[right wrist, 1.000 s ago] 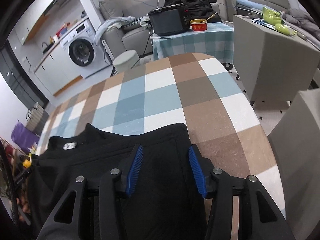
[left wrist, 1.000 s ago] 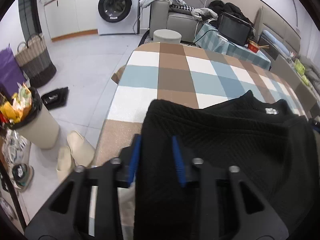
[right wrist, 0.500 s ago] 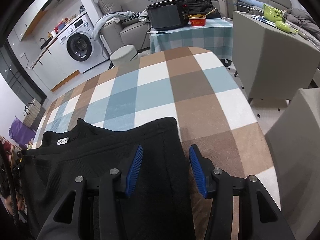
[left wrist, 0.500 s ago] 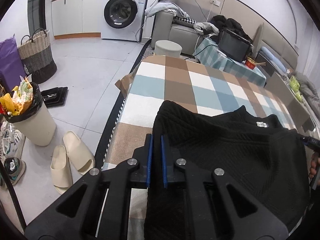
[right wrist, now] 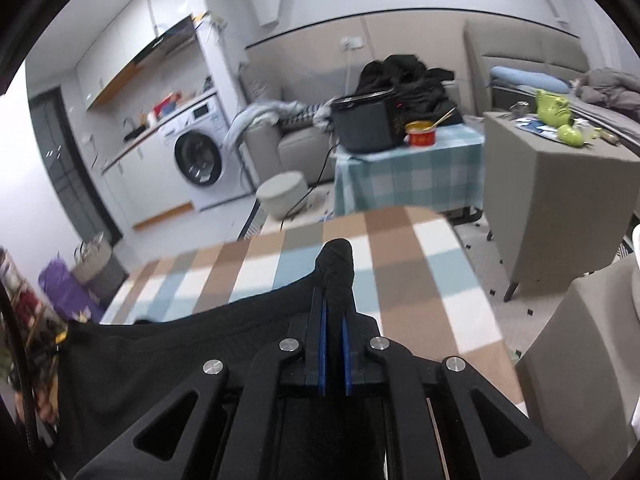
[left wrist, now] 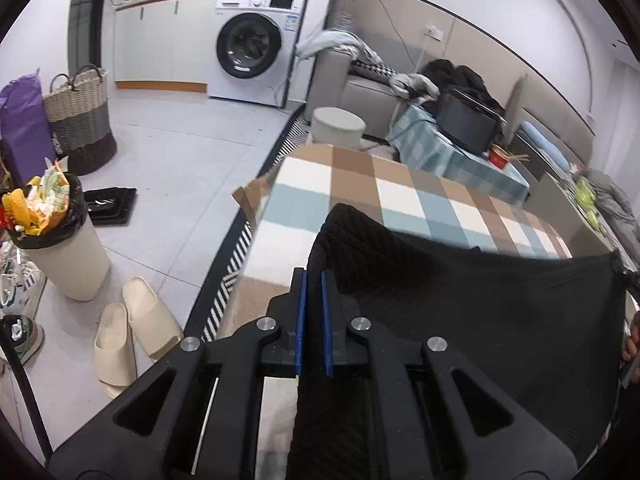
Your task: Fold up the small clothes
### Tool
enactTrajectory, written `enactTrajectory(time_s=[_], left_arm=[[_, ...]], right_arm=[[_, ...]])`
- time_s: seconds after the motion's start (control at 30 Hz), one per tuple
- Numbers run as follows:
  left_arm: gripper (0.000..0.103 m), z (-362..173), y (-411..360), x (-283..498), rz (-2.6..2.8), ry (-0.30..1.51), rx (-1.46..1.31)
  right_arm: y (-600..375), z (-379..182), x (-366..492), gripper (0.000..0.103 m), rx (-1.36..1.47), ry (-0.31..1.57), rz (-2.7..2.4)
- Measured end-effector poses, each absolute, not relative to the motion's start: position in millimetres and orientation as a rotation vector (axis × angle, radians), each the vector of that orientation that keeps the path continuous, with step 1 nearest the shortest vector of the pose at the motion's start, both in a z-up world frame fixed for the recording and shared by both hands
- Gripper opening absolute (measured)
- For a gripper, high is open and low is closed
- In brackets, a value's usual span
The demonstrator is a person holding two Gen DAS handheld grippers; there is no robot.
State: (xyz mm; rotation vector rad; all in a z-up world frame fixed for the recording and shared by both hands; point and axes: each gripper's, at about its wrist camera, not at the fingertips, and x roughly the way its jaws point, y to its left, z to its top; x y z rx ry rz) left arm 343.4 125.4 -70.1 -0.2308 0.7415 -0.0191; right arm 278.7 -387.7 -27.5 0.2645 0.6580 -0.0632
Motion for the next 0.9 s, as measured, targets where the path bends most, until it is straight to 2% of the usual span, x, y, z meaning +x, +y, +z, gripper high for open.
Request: enactTrajectory(time_s=[0.2,0.27,0.33,0.4,0.53,0.67,0.9], left_arm=[[0.009,-90,127,355,0.037,0.87,-0.25],[0.022,-92,126,345,0.028,0.88,-0.235],[0.053,-92,125,328,0.042,0.878,-0.211],[0.059,-94,124,312,0.041,0.881,-0.2],[0.059,-98,118,274,0.012,0.928,-0.171],[0.059,-100,111,234,-0.023,0.959,-0.15],[0.059,-109,106,169,-0.054,0.983,-0.172]], right_arm=[[-390,-49,296,0.027,0.288,0.798,-0.128],[-387,-50,283,0.04,0.272,0.805,-0.117],[-388,-52,267,0.044,0.272,0.835,-0.118],[-388,-58,247,0.044,0.289,0.881,-0.106],[-386,-67,198,0.045,0.315,0.937,-0.081],[-381,-71,148,0.053,0.339,0.97,-0.054],[-369,-79,74,0.055,0.392,0.984,0.005]])
